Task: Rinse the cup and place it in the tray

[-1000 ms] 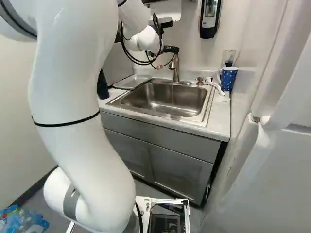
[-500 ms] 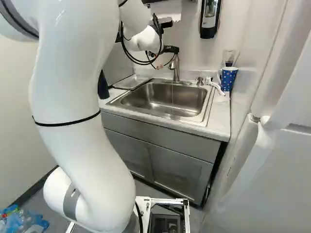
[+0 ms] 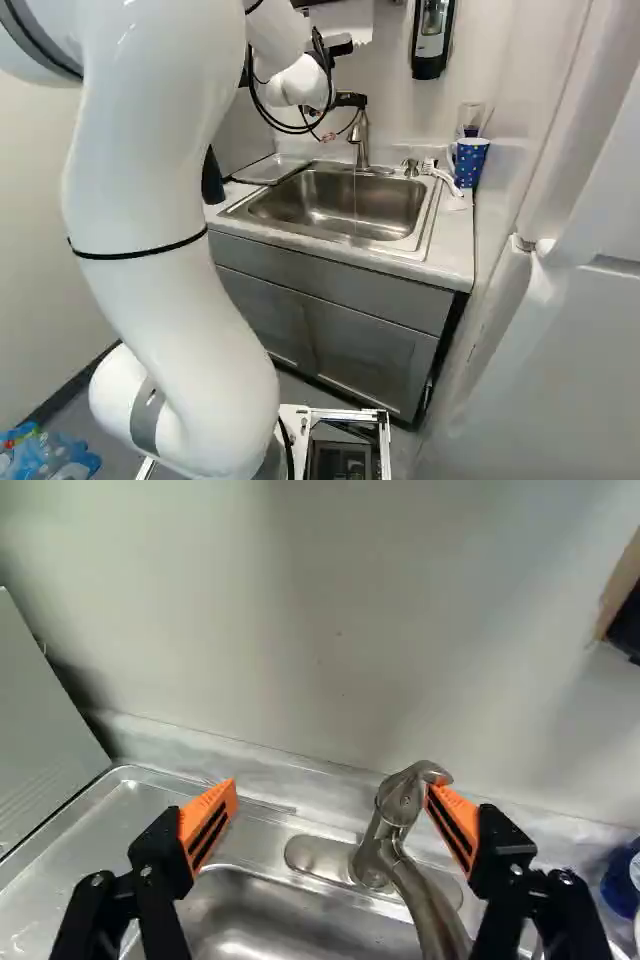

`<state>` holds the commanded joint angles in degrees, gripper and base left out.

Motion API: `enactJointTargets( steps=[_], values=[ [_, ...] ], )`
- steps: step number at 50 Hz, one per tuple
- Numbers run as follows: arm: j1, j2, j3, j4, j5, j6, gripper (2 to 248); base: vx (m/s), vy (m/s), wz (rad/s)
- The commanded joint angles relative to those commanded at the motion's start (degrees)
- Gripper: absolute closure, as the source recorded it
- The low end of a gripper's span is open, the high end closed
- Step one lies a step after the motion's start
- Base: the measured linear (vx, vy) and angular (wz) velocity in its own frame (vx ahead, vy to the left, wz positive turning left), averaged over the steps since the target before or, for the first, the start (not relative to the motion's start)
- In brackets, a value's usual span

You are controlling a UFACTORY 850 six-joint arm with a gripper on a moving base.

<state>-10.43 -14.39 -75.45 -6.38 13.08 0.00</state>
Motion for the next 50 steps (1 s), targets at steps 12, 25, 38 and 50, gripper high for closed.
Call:
enactJointTargets(
  steps=[12,25,38,50],
  values=[
    [0.0,0.0,0.0,-0.8,1.1,0.0,3,0.000,0.000,0.000],
    [0.0,0.0,0.0,-1.6,2.1,0.0,3,0.000,0.000,0.000],
    [0.0,0.0,0.0,-1.6,2.1,0.0,3,0.000,0.000,0.000],
    [0.0,0.0,0.0,-1.6,2.1,0.0,3,0.000,0.000,0.000]
  ],
)
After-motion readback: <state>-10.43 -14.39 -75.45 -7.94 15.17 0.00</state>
